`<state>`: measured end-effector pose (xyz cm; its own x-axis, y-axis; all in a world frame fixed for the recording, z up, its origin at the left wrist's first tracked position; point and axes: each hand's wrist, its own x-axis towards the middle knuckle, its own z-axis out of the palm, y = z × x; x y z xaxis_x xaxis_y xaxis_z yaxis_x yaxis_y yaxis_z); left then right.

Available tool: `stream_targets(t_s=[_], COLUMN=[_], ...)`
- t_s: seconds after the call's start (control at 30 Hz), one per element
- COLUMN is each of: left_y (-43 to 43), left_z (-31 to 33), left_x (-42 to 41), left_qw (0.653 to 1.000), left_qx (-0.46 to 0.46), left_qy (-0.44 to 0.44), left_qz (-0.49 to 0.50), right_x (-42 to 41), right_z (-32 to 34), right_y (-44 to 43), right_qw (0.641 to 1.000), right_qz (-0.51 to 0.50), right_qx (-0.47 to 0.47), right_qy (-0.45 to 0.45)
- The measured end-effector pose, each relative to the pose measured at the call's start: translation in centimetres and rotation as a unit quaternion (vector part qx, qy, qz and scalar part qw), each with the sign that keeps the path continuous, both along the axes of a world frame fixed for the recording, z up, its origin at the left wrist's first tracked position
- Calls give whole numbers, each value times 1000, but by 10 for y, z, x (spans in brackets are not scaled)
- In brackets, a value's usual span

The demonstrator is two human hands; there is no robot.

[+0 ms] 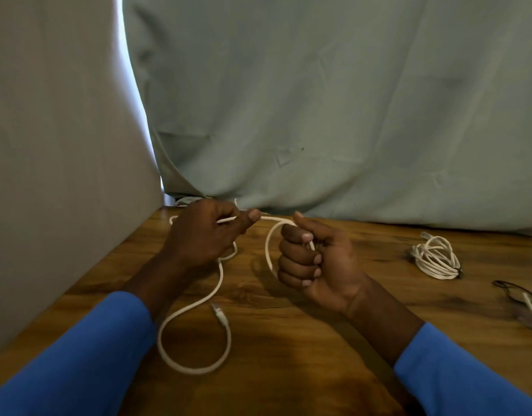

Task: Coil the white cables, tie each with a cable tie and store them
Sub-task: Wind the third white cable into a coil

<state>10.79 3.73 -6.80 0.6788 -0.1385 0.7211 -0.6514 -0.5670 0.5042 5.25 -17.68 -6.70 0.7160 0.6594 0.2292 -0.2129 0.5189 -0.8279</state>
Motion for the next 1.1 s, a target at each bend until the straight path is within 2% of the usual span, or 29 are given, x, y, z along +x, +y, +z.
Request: stream_targets(t_s=[0.1, 0.2, 0.27, 0.3, 0.37, 0.4, 0.47, 0.6, 0.67, 0.77, 0.8, 0.83, 0.87, 0.93, 0.97, 1.0, 1.1], left_y=[-4, -11, -15, -16, -18, -21, -27, -43, -52, -66, -70, -72, -73, -71, -68, -65, -53], left_z=[-4, -11, -19, -22, -25, -24, -18, -18, -20, -24, -23, -22, -21, -17, -15, -12, -4], left_x=[2, 0, 1, 1, 0, -4, -15, -32, -38, -46, -48, -50, -52, -53, -53, -53, -49], left_qw=[993, 969, 965, 974, 999, 999, 993, 970, 960, 948, 946, 946, 947, 947, 948, 952, 974], left_qx=[-55, -128, -125, -105, -18, 25, 74, 206, 246, 267, 269, 268, 266, 263, 261, 251, 185], left_qy=[74, 150, 176, 156, 39, -20, -79, -124, -135, -163, -168, -169, -172, -181, -181, -177, -134], left_qz=[-69, -147, -152, -125, -26, 17, 49, 41, 0, -58, -66, -66, -62, -42, -28, -13, 16], right_x=[4, 9, 9, 9, 8, 7, 6, 7, 6, 3, 3, 2, 3, 3, 3, 2, 6], right_z=[4, 11, 14, 15, 14, 13, 13, 14, 15, 15, 13, 9, 2, -8, -11, -12, -15], right_y=[-11, -22, -31, -35, -39, -39, -38, -35, -34, -25, -21, -18, -15, -7, -4, -3, -6], right_qw=[997, 986, 981, 980, 979, 977, 971, 957, 949, 933, 912, 872, 812, 686, 651, 632, 610], right_qz=[-52, -136, -155, -152, -148, -155, -183, -247, -277, -354, -402, -456, -502, -526, -526, -530, -508], right_qx=[52, 97, 119, 128, 139, 140, 142, 146, 147, 60, -3, -78, -162, -303, -341, -356, -392], right_qy=[7, 13, 15, 19, 38, 48, 58, 30, 15, -39, -86, -159, -250, -400, -427, -439, -465])
